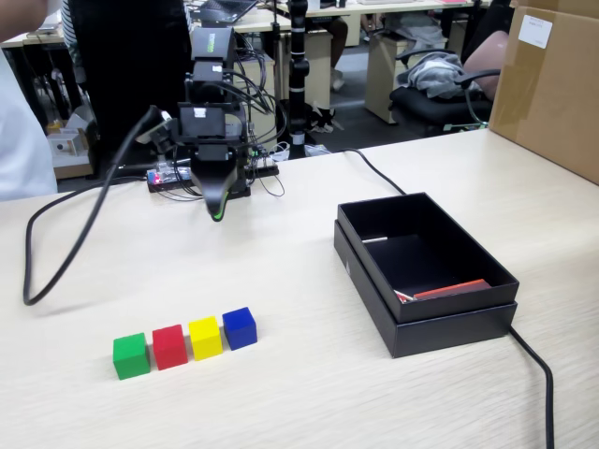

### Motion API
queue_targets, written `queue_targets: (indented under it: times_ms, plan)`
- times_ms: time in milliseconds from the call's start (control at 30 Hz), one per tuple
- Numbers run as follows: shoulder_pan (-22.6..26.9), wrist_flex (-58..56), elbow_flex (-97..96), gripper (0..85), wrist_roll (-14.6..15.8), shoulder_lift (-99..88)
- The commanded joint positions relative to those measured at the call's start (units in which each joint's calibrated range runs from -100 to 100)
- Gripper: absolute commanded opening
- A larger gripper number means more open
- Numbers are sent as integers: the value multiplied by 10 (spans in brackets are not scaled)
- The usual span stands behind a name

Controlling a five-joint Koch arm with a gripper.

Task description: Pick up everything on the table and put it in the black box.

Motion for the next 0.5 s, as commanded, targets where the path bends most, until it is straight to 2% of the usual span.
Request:
queue_targets:
  times_ms: [0, 200, 300, 467]
  plan:
    - [-23, -40, 163, 476, -34, 130]
    - [-61, -42, 363, 447, -87, 368]
    - [-76, -42, 517, 447, -105, 538]
    - [-83, -42, 679, 447, -128, 705]
